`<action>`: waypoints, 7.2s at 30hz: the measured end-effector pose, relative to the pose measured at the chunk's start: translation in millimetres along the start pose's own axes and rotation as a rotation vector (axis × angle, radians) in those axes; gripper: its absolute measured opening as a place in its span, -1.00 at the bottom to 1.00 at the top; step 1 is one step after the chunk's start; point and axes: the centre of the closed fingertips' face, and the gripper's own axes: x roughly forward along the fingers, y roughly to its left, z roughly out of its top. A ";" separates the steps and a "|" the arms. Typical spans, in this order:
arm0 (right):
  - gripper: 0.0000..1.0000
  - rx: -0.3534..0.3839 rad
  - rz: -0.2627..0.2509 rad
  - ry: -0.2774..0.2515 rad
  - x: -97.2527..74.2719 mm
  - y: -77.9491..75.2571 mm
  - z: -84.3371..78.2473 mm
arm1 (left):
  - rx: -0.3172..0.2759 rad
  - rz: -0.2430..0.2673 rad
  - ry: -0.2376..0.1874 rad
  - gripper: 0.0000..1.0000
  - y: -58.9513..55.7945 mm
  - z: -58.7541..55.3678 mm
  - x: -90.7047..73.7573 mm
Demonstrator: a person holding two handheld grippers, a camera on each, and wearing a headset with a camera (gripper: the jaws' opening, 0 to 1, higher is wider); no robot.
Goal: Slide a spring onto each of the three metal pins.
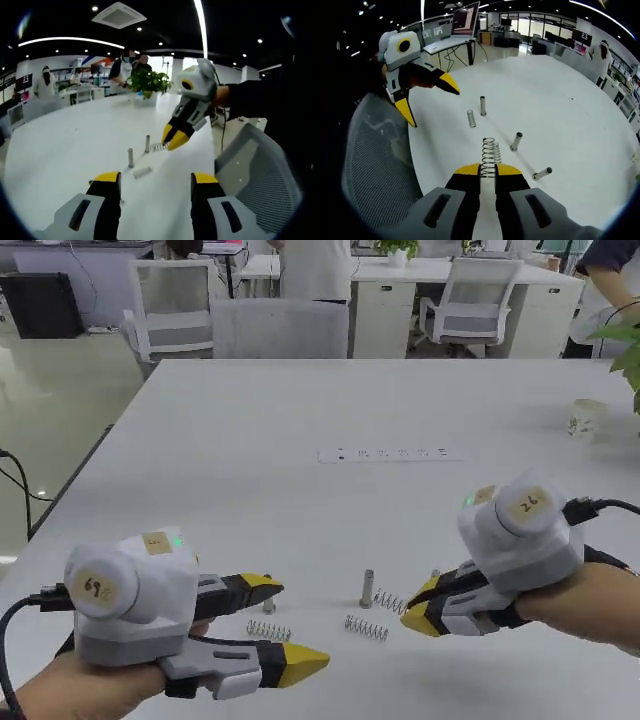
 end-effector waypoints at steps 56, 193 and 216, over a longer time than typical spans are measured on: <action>-0.86 -0.345 0.341 0.185 -2.5 83.3 11.2 | 0.229 -0.300 0.082 -0.93 -58.2 -14.7 20.8; -0.84 -0.114 0.035 0.183 -54.1 -57.6 1.8 | -0.086 0.136 -0.047 0.09 13.5 -44.2 -52.0; -0.84 -0.179 0.007 0.400 -13.3 -91.1 -18.3 | -0.092 0.161 -0.036 0.08 17.0 -48.2 -56.8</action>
